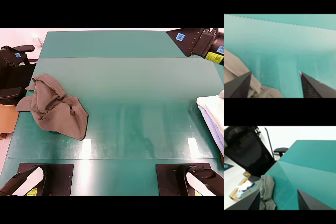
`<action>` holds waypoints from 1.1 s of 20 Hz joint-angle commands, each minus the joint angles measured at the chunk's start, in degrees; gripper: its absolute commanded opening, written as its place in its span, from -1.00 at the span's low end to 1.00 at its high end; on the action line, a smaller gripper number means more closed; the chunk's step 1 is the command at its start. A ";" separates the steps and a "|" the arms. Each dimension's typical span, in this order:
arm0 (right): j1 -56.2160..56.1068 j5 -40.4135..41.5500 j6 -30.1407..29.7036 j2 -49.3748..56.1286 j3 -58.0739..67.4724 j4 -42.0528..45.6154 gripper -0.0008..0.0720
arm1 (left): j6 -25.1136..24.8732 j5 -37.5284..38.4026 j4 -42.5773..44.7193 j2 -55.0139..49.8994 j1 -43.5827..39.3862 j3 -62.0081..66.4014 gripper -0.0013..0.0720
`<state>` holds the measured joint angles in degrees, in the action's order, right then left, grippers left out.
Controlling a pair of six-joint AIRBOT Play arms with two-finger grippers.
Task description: Fold the shirts.
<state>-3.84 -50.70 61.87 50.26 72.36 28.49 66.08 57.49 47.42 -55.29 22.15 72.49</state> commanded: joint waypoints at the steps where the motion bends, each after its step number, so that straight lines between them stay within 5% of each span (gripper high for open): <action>1: 0.00 0.00 0.04 0.04 -0.09 -0.13 0.43 | -0.07 0.02 0.00 -0.02 0.02 -0.04 0.95; 10: 0.00 -0.02 0.02 0.48 0.00 -0.37 0.43 | -0.09 -0.66 -0.17 -0.07 -0.09 0.00 0.95; 18: -0.02 -0.39 0.04 0.46 0.00 -0.46 0.43 | 1.07 -13.66 -2.60 -0.07 -0.09 0.02 0.95; 22: 0.00 -0.72 0.04 0.46 0.00 -0.50 0.43 | 2.91 -11.28 -4.28 -0.04 -0.09 0.07 0.95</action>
<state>-3.84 -51.13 61.89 50.72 72.31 28.03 67.24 45.84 43.97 -55.33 22.11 72.49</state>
